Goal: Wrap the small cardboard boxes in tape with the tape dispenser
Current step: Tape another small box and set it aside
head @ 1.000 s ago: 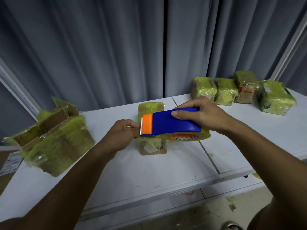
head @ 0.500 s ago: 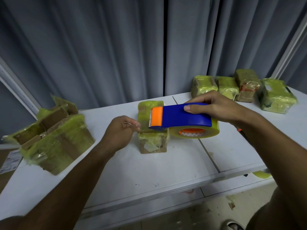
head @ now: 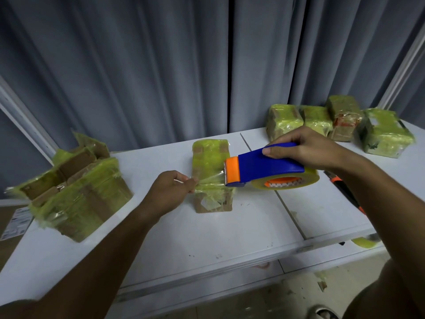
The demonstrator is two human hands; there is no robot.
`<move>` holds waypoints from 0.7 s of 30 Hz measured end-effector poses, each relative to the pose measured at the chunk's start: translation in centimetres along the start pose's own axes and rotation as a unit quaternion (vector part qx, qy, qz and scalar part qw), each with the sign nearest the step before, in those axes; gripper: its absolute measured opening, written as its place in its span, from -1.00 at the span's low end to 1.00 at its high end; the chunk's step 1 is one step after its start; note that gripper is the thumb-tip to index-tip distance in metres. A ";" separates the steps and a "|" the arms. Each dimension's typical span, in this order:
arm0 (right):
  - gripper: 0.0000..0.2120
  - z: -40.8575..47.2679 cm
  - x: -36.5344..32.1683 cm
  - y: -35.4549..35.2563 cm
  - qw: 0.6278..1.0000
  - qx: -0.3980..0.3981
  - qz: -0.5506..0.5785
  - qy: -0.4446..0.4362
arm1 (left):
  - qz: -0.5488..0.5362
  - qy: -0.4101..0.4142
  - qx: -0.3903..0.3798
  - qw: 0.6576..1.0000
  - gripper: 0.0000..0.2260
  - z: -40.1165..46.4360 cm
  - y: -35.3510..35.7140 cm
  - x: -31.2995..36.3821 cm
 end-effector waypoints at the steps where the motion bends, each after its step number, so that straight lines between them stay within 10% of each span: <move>1: -0.70 0.2 0.1 0.2 1.000 0.001 -0.005 0.005 | 0.003 -0.001 0.000 1.000 -0.73 0.1 0.2 -0.1; 14: -0.72 0.9 0.7 1.2 1.000 -0.002 -0.012 0.028 | 0.131 -0.073 -0.052 0.987 -0.55 1.3 -0.3 -1.9; 21: -0.72 0.7 1.0 1.0 0.999 -0.001 -0.003 0.037 | 0.212 0.291 0.086 0.929 -0.92 0.9 0.6 -0.7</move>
Point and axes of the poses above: each hand's wrist, its own z-axis towards the middle knuckle, its own y-axis out of the palm, x = y × z, the point moved 4 cm from there along z, towards the middle knuckle, and after that the axes turned 9 degrees about -x, right-handed, at the moved point
